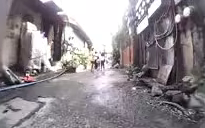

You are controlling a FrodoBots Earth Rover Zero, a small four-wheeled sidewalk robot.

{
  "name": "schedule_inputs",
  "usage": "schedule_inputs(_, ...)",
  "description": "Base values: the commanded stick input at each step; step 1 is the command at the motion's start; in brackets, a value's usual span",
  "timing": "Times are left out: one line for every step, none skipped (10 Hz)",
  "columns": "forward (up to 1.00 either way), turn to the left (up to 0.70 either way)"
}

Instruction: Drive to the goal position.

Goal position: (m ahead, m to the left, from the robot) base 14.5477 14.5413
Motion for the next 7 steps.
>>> schedule_inputs(0.70, 0.00)
schedule_inputs(0.70, 0.00)
schedule_inputs(0.70, 0.00)
schedule_inputs(0.70, 0.17)
schedule_inputs(0.70, 0.13)
schedule_inputs(0.70, 0.00)
schedule_inputs(0.70, 0.00)
